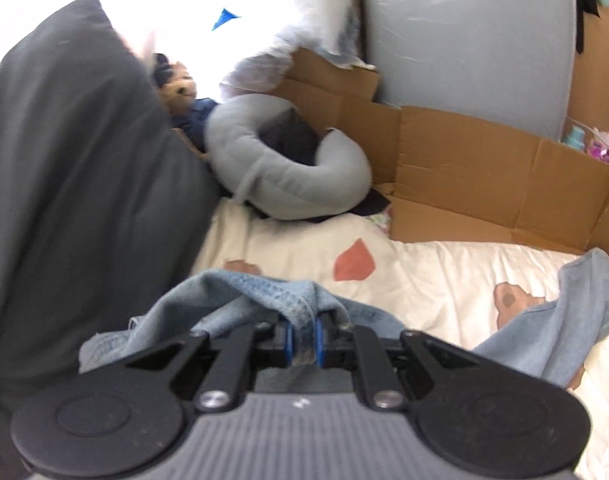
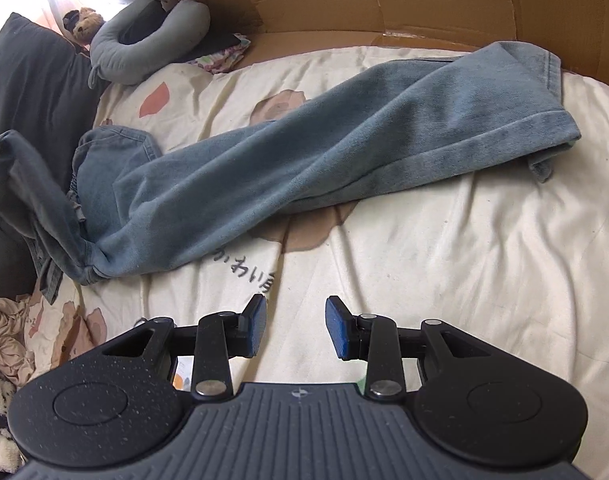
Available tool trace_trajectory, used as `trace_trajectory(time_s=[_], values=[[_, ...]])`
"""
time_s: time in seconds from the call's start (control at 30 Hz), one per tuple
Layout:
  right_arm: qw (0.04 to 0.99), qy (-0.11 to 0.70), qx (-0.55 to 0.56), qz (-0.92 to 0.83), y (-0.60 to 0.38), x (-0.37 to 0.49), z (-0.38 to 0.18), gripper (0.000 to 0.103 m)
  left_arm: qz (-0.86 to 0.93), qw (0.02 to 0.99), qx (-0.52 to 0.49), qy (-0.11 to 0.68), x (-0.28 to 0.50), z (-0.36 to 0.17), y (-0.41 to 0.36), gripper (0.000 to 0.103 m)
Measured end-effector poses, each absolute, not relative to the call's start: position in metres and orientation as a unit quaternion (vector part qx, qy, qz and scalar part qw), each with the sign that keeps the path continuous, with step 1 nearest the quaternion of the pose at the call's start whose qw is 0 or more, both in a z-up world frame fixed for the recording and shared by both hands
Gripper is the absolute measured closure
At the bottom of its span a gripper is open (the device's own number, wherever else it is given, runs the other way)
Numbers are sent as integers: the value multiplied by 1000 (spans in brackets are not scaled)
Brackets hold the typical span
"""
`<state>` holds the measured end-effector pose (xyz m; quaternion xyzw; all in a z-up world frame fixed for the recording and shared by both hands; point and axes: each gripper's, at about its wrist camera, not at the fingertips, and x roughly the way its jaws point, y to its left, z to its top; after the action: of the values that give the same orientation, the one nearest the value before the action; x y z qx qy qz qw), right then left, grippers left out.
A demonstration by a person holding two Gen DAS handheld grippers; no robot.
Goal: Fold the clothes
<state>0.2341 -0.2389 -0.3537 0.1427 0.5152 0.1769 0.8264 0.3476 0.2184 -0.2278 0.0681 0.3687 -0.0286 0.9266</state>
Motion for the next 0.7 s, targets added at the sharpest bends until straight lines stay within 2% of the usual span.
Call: trace_trajectory(time_s=[0.23,0.3,0.37,0.7], values=[[824,514,148,187,-228,237,-356,63,-37,915,66,396,387,-262,208,90],[824,513,151,187,-224,237,-356,63,-34,911,62,406,393,-268,207,82],[824,510,158,189,-223,236,-356,63,-29,908,67,412,392,-271,206,58],[825,503,179,186,-226,234,-355,63,9,895,72,441,362,-276,230,51]])
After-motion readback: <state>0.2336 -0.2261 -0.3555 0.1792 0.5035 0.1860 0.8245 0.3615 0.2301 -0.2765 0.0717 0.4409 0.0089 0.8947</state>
